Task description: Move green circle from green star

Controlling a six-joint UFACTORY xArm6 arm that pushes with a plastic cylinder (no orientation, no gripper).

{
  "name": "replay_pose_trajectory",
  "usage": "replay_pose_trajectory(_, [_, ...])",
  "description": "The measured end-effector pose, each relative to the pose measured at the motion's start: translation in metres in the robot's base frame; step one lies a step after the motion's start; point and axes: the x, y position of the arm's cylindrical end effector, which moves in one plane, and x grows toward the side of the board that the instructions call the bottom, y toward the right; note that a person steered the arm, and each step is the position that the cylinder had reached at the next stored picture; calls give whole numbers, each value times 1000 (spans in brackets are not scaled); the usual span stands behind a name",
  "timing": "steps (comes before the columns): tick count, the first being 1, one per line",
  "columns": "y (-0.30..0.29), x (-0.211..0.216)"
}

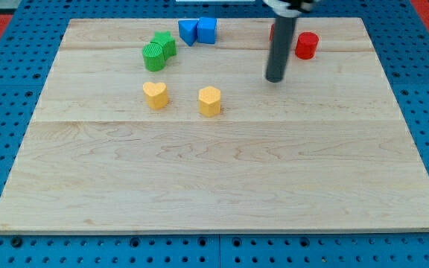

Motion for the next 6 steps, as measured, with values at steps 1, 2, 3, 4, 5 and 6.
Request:
replay_pose_trajectory(1, [-35, -41])
replay_pose_trajectory(2, [-73, -69])
replay_pose_trajectory(3, [-135, -69])
replay_pose_trajectory(4, [-169, -56])
replay_pose_trajectory(5, [-184, -44])
replay_pose_trajectory(6, [-200, -35])
